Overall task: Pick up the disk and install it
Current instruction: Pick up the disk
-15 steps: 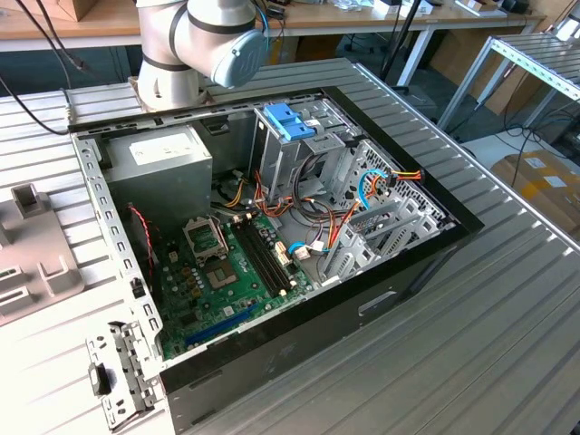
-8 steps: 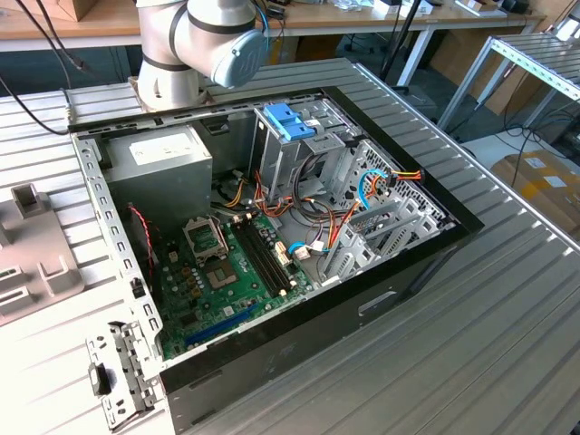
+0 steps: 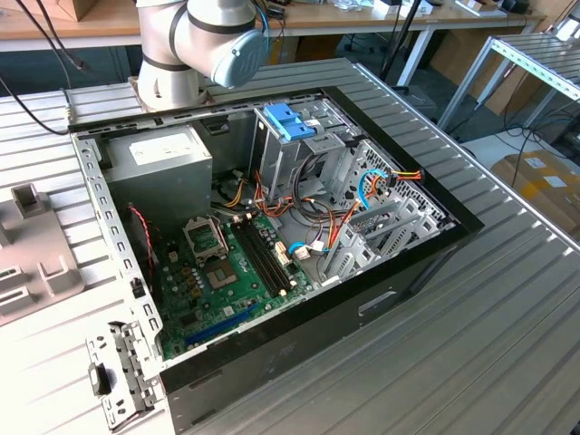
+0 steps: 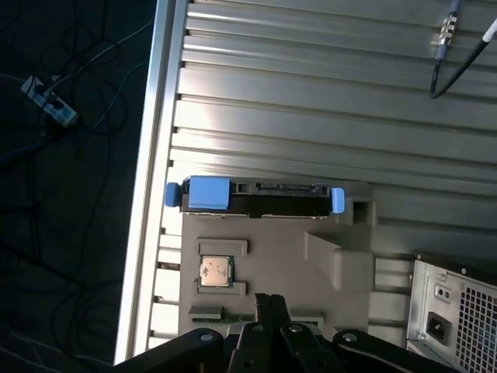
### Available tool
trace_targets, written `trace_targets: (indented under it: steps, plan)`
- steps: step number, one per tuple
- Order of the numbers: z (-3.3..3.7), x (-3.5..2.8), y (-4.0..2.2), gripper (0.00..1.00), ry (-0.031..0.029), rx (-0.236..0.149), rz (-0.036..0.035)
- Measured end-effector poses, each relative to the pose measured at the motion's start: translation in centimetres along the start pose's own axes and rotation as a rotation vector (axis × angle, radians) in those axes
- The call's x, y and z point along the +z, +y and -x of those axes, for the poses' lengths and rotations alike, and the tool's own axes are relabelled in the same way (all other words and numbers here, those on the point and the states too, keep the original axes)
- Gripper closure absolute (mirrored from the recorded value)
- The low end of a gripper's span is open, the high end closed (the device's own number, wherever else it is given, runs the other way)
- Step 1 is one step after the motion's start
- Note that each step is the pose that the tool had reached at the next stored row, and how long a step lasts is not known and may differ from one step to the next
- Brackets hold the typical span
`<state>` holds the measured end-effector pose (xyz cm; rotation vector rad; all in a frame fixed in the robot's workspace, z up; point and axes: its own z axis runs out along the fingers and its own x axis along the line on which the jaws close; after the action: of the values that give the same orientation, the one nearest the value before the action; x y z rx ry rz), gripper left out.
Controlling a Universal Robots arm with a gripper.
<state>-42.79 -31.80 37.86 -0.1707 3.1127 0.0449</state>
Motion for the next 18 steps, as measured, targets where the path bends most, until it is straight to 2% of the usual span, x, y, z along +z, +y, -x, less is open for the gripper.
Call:
trace_targets:
  steps: [18]
  plan:
    - [0.0, 0.0, 0.0, 0.89, 0.0033, -0.114, 0.0016]
